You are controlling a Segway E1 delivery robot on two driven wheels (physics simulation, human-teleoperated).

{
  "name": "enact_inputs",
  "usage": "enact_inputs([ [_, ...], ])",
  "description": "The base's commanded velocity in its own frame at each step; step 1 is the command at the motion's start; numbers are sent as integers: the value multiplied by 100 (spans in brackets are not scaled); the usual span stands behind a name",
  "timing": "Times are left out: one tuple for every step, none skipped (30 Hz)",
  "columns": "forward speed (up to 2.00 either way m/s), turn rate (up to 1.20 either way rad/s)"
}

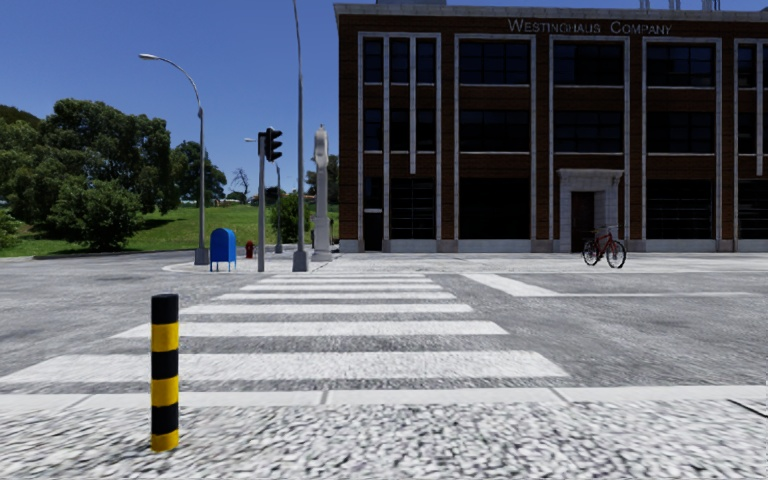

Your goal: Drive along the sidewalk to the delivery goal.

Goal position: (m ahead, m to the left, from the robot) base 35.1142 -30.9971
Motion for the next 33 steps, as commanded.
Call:
enact_inputs([
  [200, 0],
  [200, 0],
  [200, 0],
  [200, 0],
  [200, 0],
  [200, 0],
  [200, 0],
  [200, 0],
  [200, 0],
  [200, 0],
  [200, 0],
  [200, 0],
  [200, 0],
  [200, 0],
  [200, 0],
  [200, 0],
  [200, 0],
  [200, 0],
  [200, 0],
  [200, 0],
  [198, 0],
  [192, 0],
  [192, 0],
  [184, 0],
  [175, 0],
  [162, 0],
  [153, 0],
  [153, 0],
  [140, 0],
  [133, 0],
  [128, 0],
  [127, 0],
  [127, 0],
])
